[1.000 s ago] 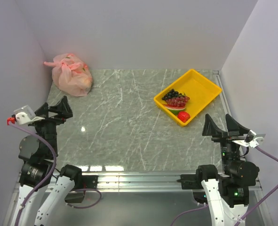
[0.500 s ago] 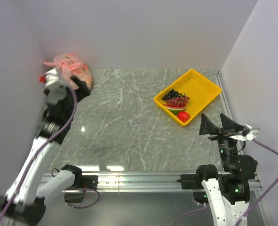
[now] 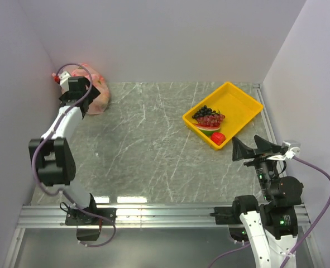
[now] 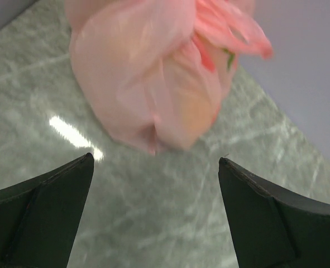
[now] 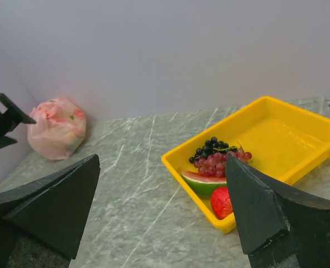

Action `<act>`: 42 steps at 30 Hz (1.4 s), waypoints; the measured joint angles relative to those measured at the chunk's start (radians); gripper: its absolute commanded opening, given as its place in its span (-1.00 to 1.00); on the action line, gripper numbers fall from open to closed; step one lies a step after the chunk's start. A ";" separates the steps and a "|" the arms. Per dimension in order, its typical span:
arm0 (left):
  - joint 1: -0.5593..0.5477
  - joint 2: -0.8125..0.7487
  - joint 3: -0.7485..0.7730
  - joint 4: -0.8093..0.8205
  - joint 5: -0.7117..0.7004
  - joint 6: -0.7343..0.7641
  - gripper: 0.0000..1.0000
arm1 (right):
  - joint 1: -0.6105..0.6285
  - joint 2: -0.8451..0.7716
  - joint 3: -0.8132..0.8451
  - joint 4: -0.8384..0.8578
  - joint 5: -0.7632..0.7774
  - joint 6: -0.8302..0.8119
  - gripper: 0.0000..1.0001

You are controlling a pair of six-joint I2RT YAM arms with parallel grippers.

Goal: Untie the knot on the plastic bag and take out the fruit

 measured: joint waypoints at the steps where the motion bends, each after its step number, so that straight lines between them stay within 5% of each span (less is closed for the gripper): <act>1: 0.013 0.039 0.026 0.018 -0.003 0.000 0.99 | 0.001 0.000 0.000 0.000 -0.003 0.000 0.99; 8: 0.095 0.323 0.198 0.127 -0.031 0.055 0.85 | 0.019 0.002 -0.002 -0.001 -0.020 0.000 1.00; 11: 0.120 0.454 0.312 0.126 -0.012 0.076 -0.08 | 0.021 0.015 -0.007 -0.002 -0.027 0.001 0.99; 12: 0.126 0.492 0.346 0.126 0.003 0.084 -0.87 | 0.021 0.023 -0.007 -0.002 -0.032 0.000 0.99; 13: 0.131 0.521 0.370 0.126 0.019 0.093 -0.99 | 0.021 0.030 -0.007 -0.002 -0.037 0.000 0.99; 18: 0.124 0.505 0.292 0.155 0.090 0.107 -0.99 | 0.021 0.053 -0.011 -0.005 -0.044 0.002 0.99; 24: 0.018 0.277 0.071 0.138 0.090 0.105 -0.99 | 0.021 0.078 -0.011 -0.005 -0.071 0.018 0.99; 34: -0.321 -0.351 -0.422 0.121 0.090 -0.072 -0.99 | 0.021 0.147 0.010 -0.044 -0.142 0.042 0.99; 42: -0.685 -0.672 -0.752 0.105 0.115 -0.289 -0.55 | 0.022 0.302 0.036 -0.053 -0.280 0.049 0.99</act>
